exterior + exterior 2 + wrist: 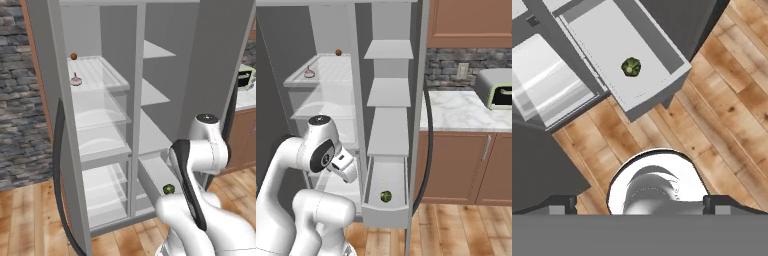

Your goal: Take the garlic and broccoli from the fridge shelf and place them in the freezer drawer to begin freezing them.

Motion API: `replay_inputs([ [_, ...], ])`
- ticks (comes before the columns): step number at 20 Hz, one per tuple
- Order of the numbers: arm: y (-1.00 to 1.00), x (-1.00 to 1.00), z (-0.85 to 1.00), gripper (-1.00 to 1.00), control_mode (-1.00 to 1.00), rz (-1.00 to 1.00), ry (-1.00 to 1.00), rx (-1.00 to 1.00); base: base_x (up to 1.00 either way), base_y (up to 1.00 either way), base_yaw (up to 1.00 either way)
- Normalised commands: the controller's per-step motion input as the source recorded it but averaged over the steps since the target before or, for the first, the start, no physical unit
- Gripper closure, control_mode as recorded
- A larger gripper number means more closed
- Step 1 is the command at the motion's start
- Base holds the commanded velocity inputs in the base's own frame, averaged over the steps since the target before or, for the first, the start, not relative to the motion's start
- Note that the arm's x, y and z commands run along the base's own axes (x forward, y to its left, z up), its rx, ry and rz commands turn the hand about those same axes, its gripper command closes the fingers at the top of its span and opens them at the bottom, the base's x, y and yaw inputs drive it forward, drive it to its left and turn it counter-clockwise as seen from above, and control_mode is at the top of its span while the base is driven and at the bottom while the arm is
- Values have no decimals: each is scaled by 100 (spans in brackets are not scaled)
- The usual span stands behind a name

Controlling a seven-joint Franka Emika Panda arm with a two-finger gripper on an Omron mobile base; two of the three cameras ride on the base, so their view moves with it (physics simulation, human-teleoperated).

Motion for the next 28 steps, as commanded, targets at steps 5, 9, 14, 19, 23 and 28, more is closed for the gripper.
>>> replay_inputs([
  [5,0,4,-4,-100,100,4,1,0,0,0,35],
  [9,0,0,0,-100,100,0,0,0,0,-6,42],
  [14,0,0,0,-100,100,0,0,0,20,-27,25],
  [19,0,0,0,-100,100,0,0,0,4,12,18],
  [23,0,0,0,-100,100,0,0,0,29,2,9],
  [28,0,0,0,-100,100,0,0,0,41,19,2],
])
